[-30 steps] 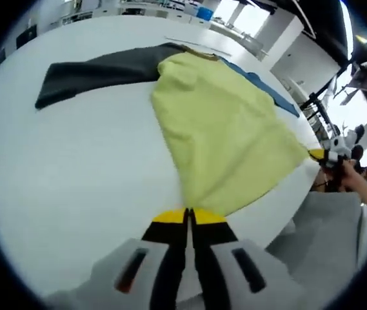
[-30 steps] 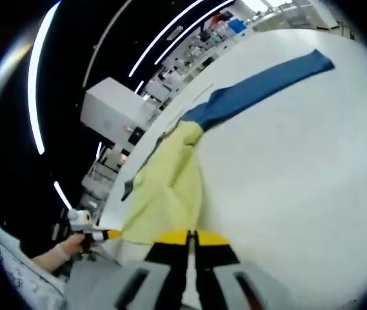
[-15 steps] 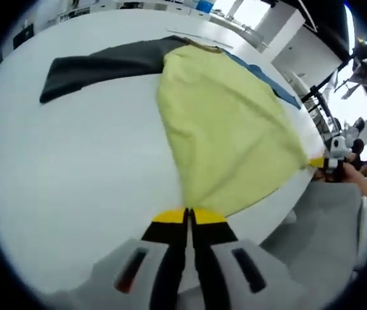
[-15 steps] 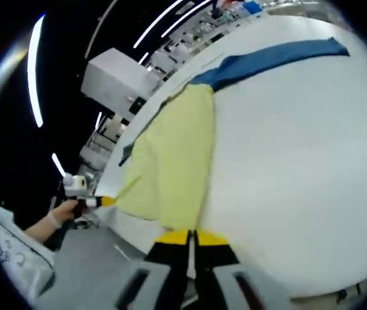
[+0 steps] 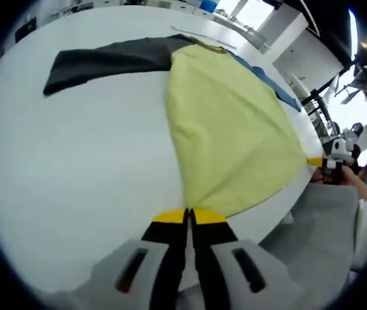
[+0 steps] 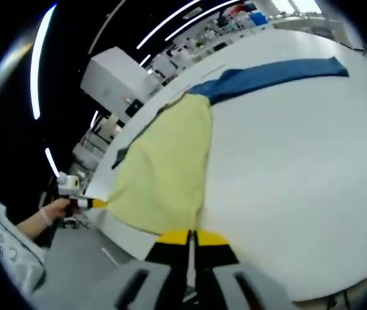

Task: Fold the garment on the visible template until the final outline fits inside the template.

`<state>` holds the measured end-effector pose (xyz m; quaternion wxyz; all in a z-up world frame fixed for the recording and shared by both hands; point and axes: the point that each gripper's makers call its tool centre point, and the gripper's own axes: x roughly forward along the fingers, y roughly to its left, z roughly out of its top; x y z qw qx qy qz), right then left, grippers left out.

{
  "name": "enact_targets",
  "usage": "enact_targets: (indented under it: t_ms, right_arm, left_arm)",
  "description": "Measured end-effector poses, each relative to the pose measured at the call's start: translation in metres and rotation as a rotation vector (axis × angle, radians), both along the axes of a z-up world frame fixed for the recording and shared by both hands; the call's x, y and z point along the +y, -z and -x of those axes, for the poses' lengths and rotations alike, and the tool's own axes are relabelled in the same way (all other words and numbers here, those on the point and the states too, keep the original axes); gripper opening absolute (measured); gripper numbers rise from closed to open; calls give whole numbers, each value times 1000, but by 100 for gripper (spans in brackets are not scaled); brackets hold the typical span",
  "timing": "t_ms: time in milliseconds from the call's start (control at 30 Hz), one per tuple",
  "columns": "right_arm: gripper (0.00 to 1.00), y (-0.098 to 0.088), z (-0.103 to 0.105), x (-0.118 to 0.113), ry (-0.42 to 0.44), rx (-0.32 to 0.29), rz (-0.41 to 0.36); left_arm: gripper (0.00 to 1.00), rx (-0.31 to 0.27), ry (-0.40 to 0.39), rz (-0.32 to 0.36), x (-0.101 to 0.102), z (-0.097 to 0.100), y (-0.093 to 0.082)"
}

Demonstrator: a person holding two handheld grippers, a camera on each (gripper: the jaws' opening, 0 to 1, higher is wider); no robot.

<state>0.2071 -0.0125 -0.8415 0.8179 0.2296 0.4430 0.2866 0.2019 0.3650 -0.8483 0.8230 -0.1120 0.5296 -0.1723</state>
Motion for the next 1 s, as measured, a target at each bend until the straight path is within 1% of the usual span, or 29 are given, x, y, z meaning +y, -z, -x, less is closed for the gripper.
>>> enact_targets:
  t_ms: [67, 267, 467, 500, 533, 567, 633, 667, 700, 733, 767, 800, 833, 867, 900, 933, 967, 1000]
  right_arm:
    - [0, 0, 1, 1, -5, -8, 12]
    - [0, 2, 3, 1, 3, 9, -2]
    - [0, 2, 4, 2, -18, 5, 1]
    - [0, 3, 3, 2, -21, 3, 0]
    - [0, 2, 4, 3, -32, -4, -1]
    - [1, -1, 5, 4, -49, -23, -4]
    - [9, -4, 5, 4, -57, -39, -6]
    - [12, -9, 5, 4, -60, -54, -14]
    - [15, -12, 4, 3, -60, -72, -22]
    - [18, -16, 2, 3, -53, -90, -34]
    - [21, -18, 1, 3, -54, -98, -50]
    - [24, -21, 0, 3, -55, -108, -63]
    - [29, -23, -2, 0, -44, -116, -65]
    - [34, -24, -4, 0, -43, -128, -71]
    - [39, -26, -5, -1, -45, -139, -73]
    - [47, -27, -6, -2, -46, -150, -70]
    - [53, -29, -9, -3, -51, -181, -54]
    - [59, -31, -9, -2, -53, -186, -48]
  left_arm:
    - [0, 2, -6, 3, -2, 2, -1]
    - [0, -11, -7, 1, 5, 1, 0]
    - [0, -31, -21, 9, 2, 1, -1]
    - [0, -46, -5, 5, 0, 4, -2]
    - [1, -47, 3, 2, -1, 6, -2]
    - [3, -55, 19, 2, -1, 6, -3]
    - [9, -63, 34, 17, -5, 10, -6]
    - [14, -69, 35, 24, -6, 12, -8]
    - [18, -80, 47, 27, -4, 8, -8]
    - [21, -97, 63, 19, -3, 6, -9]
    - [25, -138, 97, 8, -4, 5, -11]
    - [27, -163, 109, -5, -3, 4, -13]
    - [29, -156, 103, -6, -4, 8, -14]
    - [33, -191, 111, -1, -7, 6, -18]
    - [37, -207, 108, 0, -6, 5, -19]
    - [42, -225, 105, 3, -4, 3, -21]
    - [50, -236, 104, 5, -1, 1, -21]
    - [56, -266, 103, 10, 1, -3, -24]
